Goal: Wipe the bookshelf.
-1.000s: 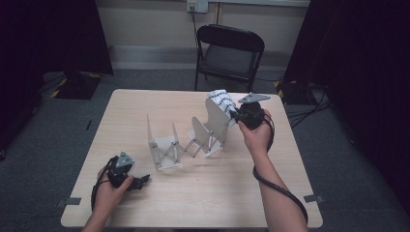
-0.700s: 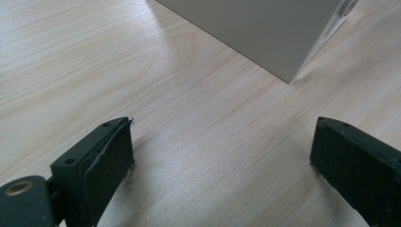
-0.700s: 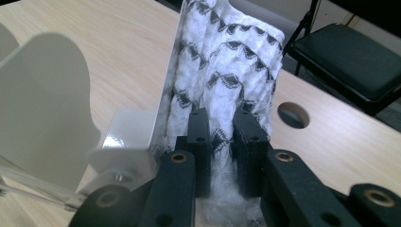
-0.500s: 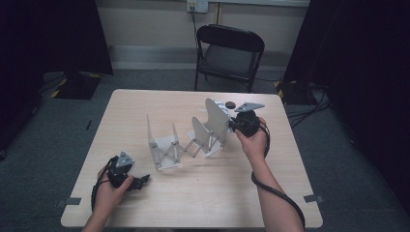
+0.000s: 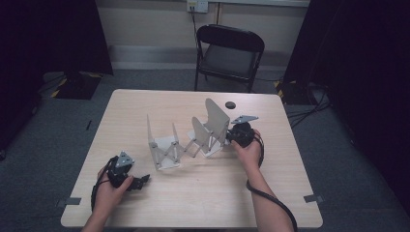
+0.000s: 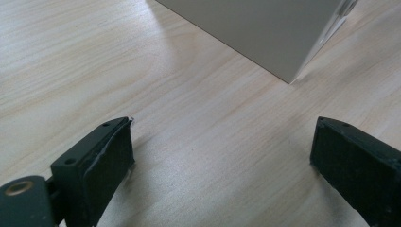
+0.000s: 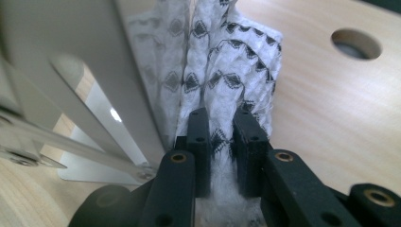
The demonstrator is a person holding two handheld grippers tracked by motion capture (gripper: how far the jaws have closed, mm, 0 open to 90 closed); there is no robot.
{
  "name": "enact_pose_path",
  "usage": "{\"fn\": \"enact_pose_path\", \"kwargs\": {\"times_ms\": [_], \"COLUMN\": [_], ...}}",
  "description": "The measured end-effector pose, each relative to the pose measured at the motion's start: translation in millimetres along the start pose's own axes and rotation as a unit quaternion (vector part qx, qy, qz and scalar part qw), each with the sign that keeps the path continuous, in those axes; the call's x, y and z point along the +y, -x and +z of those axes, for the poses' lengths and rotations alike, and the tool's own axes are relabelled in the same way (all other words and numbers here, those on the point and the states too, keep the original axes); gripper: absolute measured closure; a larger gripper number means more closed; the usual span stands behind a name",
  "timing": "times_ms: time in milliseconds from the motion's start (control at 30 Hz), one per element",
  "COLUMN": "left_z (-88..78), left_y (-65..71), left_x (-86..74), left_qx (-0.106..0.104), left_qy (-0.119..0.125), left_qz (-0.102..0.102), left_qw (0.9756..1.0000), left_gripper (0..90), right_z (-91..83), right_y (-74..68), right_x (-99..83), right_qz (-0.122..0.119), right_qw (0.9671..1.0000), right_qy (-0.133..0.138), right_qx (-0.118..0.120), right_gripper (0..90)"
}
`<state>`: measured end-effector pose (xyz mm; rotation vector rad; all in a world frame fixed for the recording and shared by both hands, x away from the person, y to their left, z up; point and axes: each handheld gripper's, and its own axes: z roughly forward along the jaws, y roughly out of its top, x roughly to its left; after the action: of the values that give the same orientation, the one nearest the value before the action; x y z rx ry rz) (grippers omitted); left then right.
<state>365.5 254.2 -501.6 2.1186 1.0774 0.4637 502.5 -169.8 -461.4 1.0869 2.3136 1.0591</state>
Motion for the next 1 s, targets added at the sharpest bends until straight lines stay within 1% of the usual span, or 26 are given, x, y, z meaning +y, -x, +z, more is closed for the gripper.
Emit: {"fn": "enact_pose_path", "kwargs": {"times_ms": [33, 67, 167, 267, 533, 667, 733, 800, 867, 933, 967, 1000], "left_z": [0.0, 0.2, 0.0, 0.3, 0.0, 0.2, 0.2, 0.3, 0.2, 0.1, 0.1, 0.2], "left_y": [0.0, 0.3, 0.0, 0.4, 0.1, 0.3, 0.3, 0.5, 0.2, 0.1, 0.1, 0.2], "left_x": [0.0, 0.0, 0.0, -0.1, 0.0, 0.0, 0.0, -0.1, 0.0, 0.0, 0.0, 0.0], "left_qx": [0.0, 0.0, 0.0, 0.0, 0.0, 0.0, 0.0, 0.0, 0.0, 0.0, 0.0, 0.0], "left_qy": [0.0, 0.001, 0.0, 0.002, 0.0, 0.001, 0.001, 0.002, 0.001, 0.0, 0.0, 0.001], "left_qz": [0.0, -0.002, 0.0, -0.003, 0.0, -0.002, -0.002, -0.003, -0.002, -0.001, -0.001, -0.001], "left_qw": [1.0, 1.0, 1.0, 1.0, 1.0, 1.0, 1.0, 1.0, 1.0, 1.0, 1.0, 1.0], "left_gripper": [6.5, 6.5, 6.5, 6.5, 6.5, 6.4, 6.5, 6.5, 6.5, 6.4, 6.4, 6.5], "right_z": [0.0, 4.1, 7.4, 9.8, 8.9, 3.3, -1.0, -3.8, -3.2, 1.1, 5.3, 7.9], "right_y": [0.0, -0.5, -1.4, -2.5, -3.9, 0.7, 5.2, 9.7, 12.6, 12.4, 11.2, 10.1], "right_x": [0.0, -5.9, -11.0, -15.0, -18.8, -13.0, -7.0, 0.4, 7.6, 10.7, 11.1, 10.4], "right_qz": [0.0, 0.004, 0.006, 0.001, 0.0, 0.007, 0.012, 0.013, 0.014, 0.013, 0.008, 0.006], "right_qw": [1.0, 1.0, 0.9999, 0.9998, 0.9997, 0.9998, 0.9997, 0.9997, 0.9997, 0.9998, 0.9999, 1.0], "right_qy": [0.0, -0.005, -0.012, -0.018, -0.02, -0.011, 0.0, 0.011, 0.02, 0.014, 0.006, 0.003], "right_qx": [0.0, -0.001, -0.003, -0.005, -0.011, -0.016, -0.02, -0.019, -0.011, -0.002, 0.001, 0.002], "right_gripper": [78.6, 78.6, 78.5, 78.5, 78.4, 78.4, 78.4, 78.4, 78.4, 78.4, 78.4, 78.4]}}
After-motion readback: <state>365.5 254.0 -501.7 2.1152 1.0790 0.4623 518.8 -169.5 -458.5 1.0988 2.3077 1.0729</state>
